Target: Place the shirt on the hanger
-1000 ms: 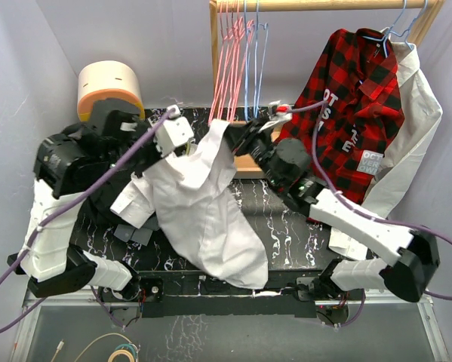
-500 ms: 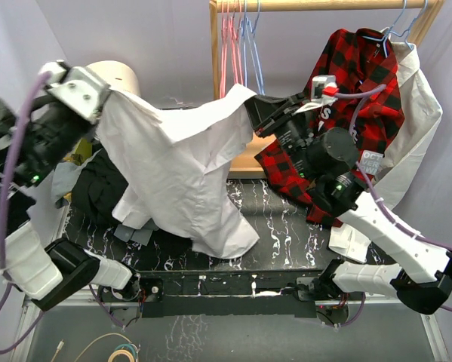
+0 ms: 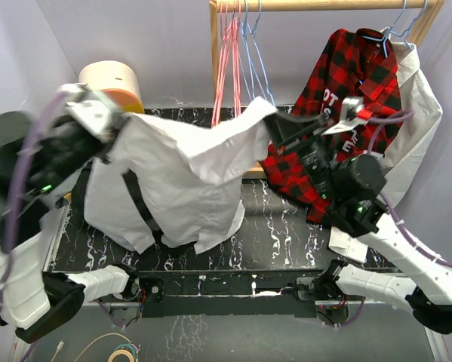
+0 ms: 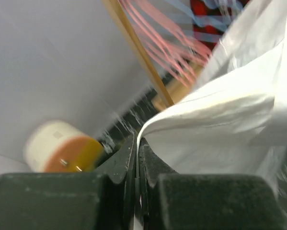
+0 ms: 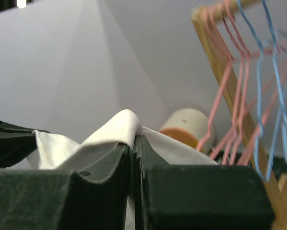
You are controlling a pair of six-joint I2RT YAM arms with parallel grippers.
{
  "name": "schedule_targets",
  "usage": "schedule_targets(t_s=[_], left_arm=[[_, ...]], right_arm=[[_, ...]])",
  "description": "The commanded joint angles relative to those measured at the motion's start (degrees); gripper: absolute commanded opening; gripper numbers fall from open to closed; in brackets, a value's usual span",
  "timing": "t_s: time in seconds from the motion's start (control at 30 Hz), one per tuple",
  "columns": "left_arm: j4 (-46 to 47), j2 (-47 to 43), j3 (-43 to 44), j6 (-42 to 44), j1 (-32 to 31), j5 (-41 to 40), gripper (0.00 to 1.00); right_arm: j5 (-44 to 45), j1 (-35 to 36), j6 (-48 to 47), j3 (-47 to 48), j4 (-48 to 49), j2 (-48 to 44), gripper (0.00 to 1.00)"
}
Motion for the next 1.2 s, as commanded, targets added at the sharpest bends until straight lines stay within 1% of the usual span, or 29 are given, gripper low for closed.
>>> schedule_targets(t_s=[0.0, 0.07, 0.13, 0.17, 0.23, 0.3, 0.4, 0.47, 0.53, 0.6, 0.73, 0.8, 0.87, 0.9, 0.93, 0.97, 1.0, 1.1, 1.13, 1.17], left_arm=[[1.0, -1.3, -28.7, -4.0, 1.4, 4.6, 0.0], [4.7, -3.3, -37.8, -4.9, 1.6, 4.2, 0.0], [8.4, -4.6, -44.0, -6.0, 1.9, 1.7, 0.0], [11.2, -4.9, -46.6, -6.1, 2.1, -0.3, 0.0], [14.9, -5.0, -51.0, -5.9, 2.6, -3.3, 0.0], [18.2, -4.5, -54.5, -6.1, 3.4, -5.2, 0.0], [22.0, -3.3, -57.6, -6.3, 4.5, -6.4, 0.0], [24.5, -2.2, -58.9, -6.3, 5.4, -8.8, 0.0], [26.9, -0.9, -59.9, -6.4, 6.6, -11.6, 0.0], [28.3, 0.3, -60.5, -6.9, 7.8, -12.9, 0.0], [29.1, 3.5, -61.4, -9.0, 8.7, -11.3, 0.0], [28.9, 5.4, -61.2, -10.5, 8.9, -10.3, 0.0], [27.9, 7.2, -60.3, -11.8, 9.1, -9.8, 0.0], [27.7, 8.1, -59.7, -12.1, 9.3, -10.1, 0.0], [27.3, 8.8, -59.0, -12.5, 9.5, -10.8, 0.0], [26.6, 9.4, -57.7, -13.1, 9.8, -11.7, 0.0], [25.0, 11.5, -55.6, -13.8, 10.1, -12.2, 0.0], [18.5, 15.6, -50.0, -15.6, 11.0, -13.8, 0.0], [17.3, 16.1, -48.9, -15.9, 11.2, -13.8, 0.02], [16.7, 16.1, -48.4, -16.1, 11.5, -13.8, 0.07]], right_arm=[[8.0, 0.1, 21.1, -17.6, -4.1, -4.8, 0.08], [9.0, 0.2, 31.5, -24.7, -7.3, -6.4, 0.08], [10.8, 0.6, 38.7, -29.8, -9.8, -6.5, 0.08], [12.1, 0.8, 40.8, -31.6, -10.1, -6.1, 0.08], [15.7, 1.1, 42.2, -33.3, -9.1, -4.3, 0.08], [18.9, 1.2, 39.4, -33.1, -5.6, -0.9, 0.08], [24.2, 1.2, 36.7, -29.6, -3.1, 6.0, 0.08], [27.4, 0.9, 36.2, -26.5, -3.0, 11.6, 0.08], [28.6, 0.0, 36.6, -24.3, -3.6, 16.2, 0.08], [27.2, -1.6, 37.7, -22.1, -4.6, 20.9, 0.08], [21.7, -4.6, 38.9, -17.9, -5.3, 30.3, 0.08], [17.0, -5.6, 34.2, -18.6, 2.4, 32.1, 0.08], [12.6, -5.6, 26.9, -21.9, 14.1, 30.7, 0.08], [10.7, -5.7, 23.5, -24.0, 20.4, 29.4, 0.12], [9.3, -5.7, 20.8, -25.9, 25.3, 28.1, 0.8], [8.0, -6.3, 19.2, -27.0, 26.0, 26.9, 0.96], [6.6, -7.2, 18.1, -28.2, 25.9, 25.8, 0.98], [0.6, -11.0, 18.4, -34.5, 26.1, 20.6, 0.98], [-1.4, -12.1, 18.8, -36.6, 26.0, 18.7, 0.98], [-3.7, -13.0, 18.7, -38.4, 25.9, 16.7, 0.98]])
